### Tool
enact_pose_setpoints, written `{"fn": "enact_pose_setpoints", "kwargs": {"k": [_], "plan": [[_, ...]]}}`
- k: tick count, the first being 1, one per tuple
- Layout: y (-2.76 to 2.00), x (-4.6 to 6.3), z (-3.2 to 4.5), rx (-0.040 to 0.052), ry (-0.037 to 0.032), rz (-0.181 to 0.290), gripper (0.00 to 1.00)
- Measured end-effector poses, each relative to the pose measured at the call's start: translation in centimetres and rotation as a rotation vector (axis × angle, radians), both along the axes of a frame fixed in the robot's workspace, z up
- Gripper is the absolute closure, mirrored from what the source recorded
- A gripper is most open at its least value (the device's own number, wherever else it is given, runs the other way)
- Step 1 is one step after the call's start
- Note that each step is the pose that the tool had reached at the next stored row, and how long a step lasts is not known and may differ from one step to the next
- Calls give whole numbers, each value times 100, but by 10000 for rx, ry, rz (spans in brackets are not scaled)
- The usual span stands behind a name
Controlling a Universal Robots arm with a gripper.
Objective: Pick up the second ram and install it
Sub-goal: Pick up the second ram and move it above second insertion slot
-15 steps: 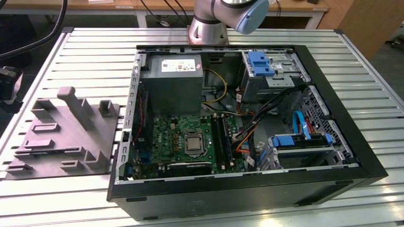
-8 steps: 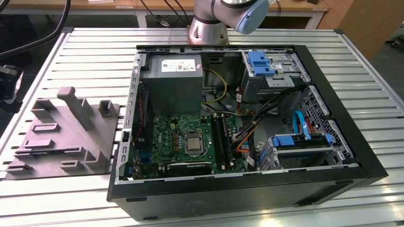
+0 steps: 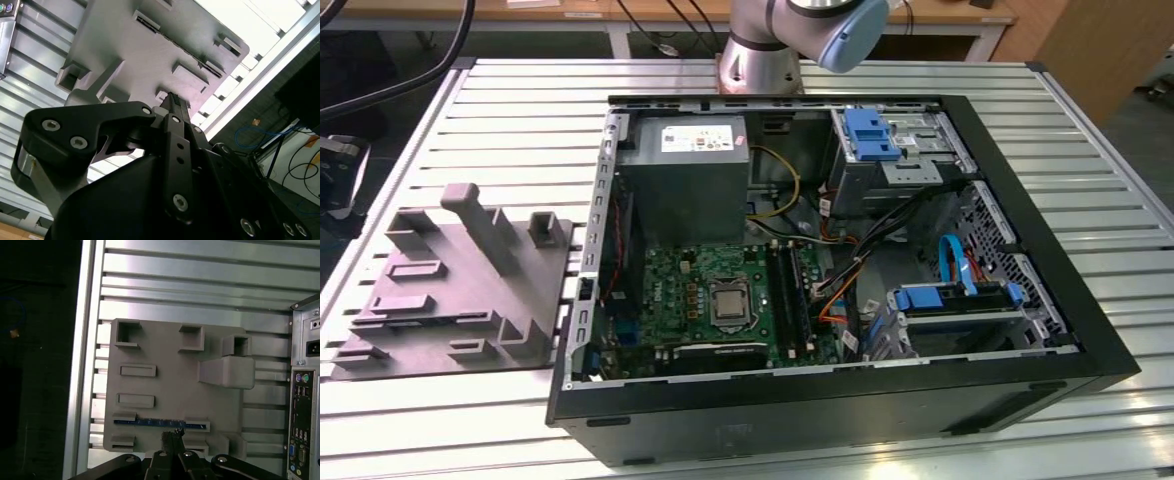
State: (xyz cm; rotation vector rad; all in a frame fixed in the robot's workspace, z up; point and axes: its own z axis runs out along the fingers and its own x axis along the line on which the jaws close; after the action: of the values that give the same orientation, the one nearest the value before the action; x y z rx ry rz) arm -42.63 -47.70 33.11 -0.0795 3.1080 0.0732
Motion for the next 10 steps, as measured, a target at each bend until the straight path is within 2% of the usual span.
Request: {"fn": "enact_pose_setpoints", "kwargs": {"k": [10], "plan": [[0,0,0,0,0,42,90]]}}
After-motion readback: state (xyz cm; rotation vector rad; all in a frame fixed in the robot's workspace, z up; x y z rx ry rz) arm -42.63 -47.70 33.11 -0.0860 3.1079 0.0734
